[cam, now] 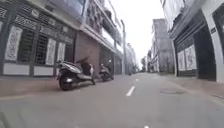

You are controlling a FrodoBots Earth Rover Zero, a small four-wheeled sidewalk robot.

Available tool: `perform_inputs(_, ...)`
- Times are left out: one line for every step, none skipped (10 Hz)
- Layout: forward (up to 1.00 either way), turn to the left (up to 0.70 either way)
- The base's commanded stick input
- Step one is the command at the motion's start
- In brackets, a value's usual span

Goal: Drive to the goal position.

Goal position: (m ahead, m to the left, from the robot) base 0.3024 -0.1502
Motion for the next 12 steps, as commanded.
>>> perform_inputs(1.00,-0.15)
perform_inputs(1.00,-0.07)
perform_inputs(1.00,0.01)
perform_inputs(1.00,0.06)
perform_inputs(1.00,0.06)
perform_inputs(1.00,0.02)
perform_inputs(1.00,-0.23)
perform_inputs(1.00,-0.31)
perform_inputs(1.00,-0.25)
perform_inputs(1.00,-0.19)
perform_inputs(1.00,-0.13)
perform_inputs(1.00,-0.07)
